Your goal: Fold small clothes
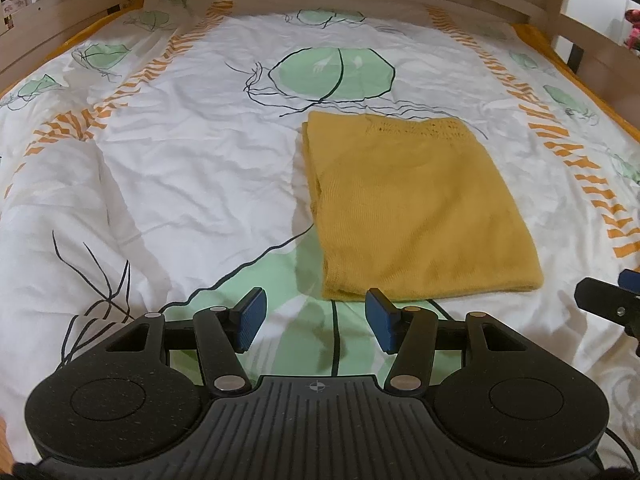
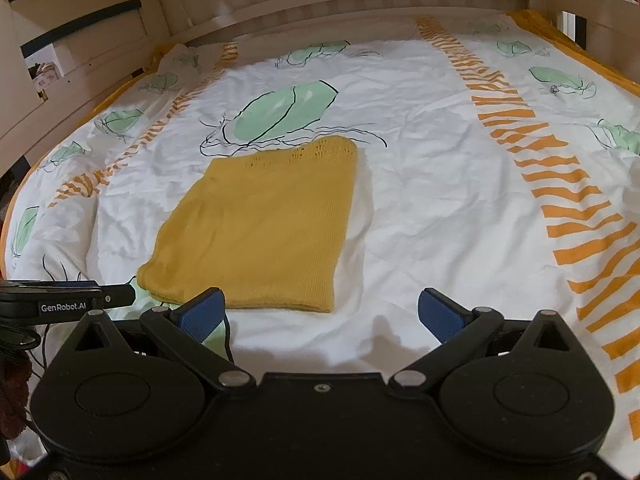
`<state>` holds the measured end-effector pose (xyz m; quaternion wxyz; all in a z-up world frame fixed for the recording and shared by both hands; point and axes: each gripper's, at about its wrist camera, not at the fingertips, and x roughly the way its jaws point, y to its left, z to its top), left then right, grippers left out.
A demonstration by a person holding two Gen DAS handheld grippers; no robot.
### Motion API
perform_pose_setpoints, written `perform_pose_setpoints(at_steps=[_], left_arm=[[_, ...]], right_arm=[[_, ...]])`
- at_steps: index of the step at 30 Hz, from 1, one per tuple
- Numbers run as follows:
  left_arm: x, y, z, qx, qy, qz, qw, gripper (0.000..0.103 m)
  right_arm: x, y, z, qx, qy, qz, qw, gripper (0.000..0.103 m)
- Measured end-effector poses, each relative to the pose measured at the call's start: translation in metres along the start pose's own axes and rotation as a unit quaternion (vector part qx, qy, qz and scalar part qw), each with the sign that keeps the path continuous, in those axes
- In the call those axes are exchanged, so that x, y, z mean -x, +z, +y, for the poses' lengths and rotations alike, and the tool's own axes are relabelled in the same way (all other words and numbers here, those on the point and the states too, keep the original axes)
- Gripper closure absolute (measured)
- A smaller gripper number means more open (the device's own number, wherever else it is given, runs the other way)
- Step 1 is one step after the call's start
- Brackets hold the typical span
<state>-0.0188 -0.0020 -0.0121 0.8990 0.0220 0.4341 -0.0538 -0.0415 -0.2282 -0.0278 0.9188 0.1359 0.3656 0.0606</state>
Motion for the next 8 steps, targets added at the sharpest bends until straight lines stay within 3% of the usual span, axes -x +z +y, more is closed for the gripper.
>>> perform_pose_setpoints(at_steps=[8], left_arm=[[-0.0004,-0.0004,0.0005,0.0,-0.001,0.001,1.0,0.05]], right_arm=[[-0.0025,-0.0003,0.0009,-0.001,0.003,0.006,1.0,0.001]])
